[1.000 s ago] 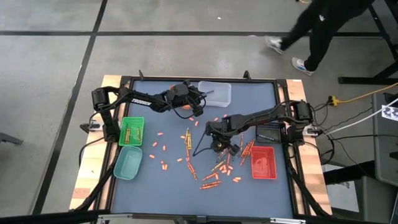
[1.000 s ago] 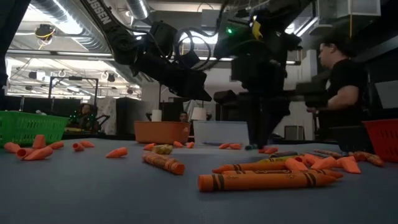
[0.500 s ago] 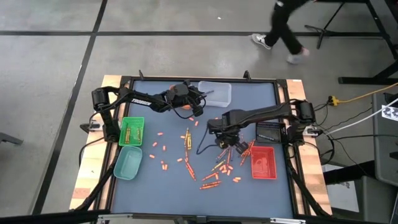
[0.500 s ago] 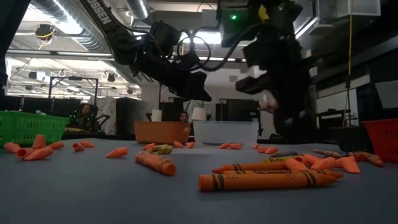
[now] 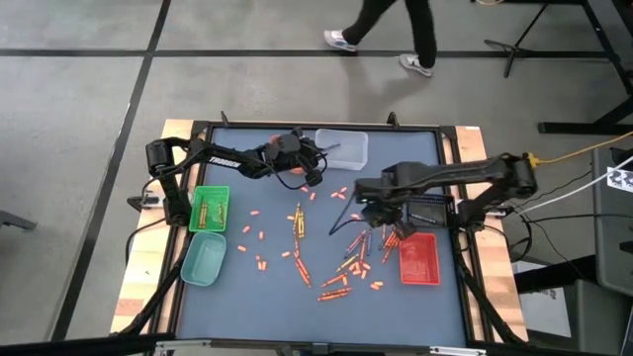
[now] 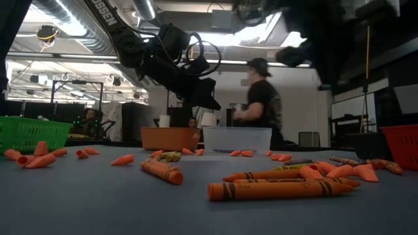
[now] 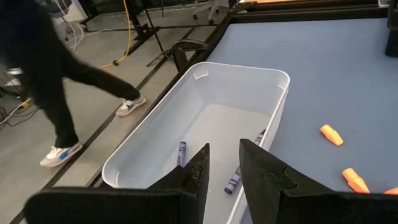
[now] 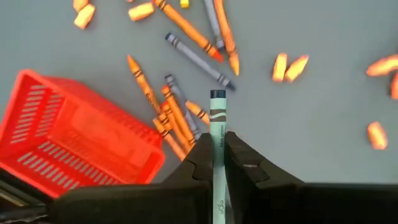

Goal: Sort crayons
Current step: Put the light blue crayon into the black bin

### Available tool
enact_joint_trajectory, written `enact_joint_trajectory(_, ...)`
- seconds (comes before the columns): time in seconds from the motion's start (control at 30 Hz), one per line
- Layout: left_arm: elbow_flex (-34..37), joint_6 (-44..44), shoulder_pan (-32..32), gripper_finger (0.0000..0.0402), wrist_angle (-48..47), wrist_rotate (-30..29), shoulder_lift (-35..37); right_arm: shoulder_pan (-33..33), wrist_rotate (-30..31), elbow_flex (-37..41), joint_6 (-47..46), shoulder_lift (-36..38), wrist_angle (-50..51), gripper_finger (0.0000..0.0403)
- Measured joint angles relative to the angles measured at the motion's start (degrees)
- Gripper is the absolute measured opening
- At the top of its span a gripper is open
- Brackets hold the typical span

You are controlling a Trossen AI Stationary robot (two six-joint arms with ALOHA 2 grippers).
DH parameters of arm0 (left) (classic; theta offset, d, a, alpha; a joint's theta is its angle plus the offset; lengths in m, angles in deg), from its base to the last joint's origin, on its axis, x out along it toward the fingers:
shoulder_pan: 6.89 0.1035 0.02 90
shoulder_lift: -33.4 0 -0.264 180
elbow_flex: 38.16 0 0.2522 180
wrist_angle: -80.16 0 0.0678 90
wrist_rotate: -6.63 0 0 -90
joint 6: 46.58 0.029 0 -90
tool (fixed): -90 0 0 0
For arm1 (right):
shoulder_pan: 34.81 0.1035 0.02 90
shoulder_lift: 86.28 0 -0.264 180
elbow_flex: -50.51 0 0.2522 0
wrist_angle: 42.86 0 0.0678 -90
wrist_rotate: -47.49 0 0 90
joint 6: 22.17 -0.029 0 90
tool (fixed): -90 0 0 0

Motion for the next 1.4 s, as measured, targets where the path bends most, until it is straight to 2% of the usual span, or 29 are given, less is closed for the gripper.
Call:
enact_joint_trajectory(0.2,0.0,-0.02,0.0,0.0073,0.08,0.01,0.0,-1.26,1.66,12.91,-7.75,11.81,-2.89,0.0016)
enact_joint_trajectory(0.4,0.0,-0.02,-0.09,0.0073,0.17,0.02,0.0,-1.63,11.71,22.39,-19.16,23.31,-8.47,0.0016)
enact_joint_trajectory(0.57,0.0,-0.02,-0.09,0.0073,0.2,0.02,0.0,-1.63,18.17,26.47,-29.73,28.64,-7.63,0.0017)
enact_joint_trajectory(0.73,0.0,-0.02,-0.09,0.0073,0.2,0.02,0.0,-1.47,19.08,29.95,-35.66,31.05,-5.04,0.0017)
enact_joint_trajectory(0.97,0.0,-1.25,-0.09,0.0073,0.24,0.24,0.0,-1.47,19.22,29.79,-37.06,31.47,-6.17,0.0017)
enact_joint_trajectory(1.2,0.0,-4.45,-0.09,0.0073,0.24,0.26,0.0,-1.47,20.48,29.82,-45.6,31.55,1.79,0.0017)
enact_joint_trajectory(1.4,0.0,-4.46,-0.09,0.0073,0.24,0.24,0.0,-1.47,20.48,29.82,-46.44,31.53,2.7,0.0017)
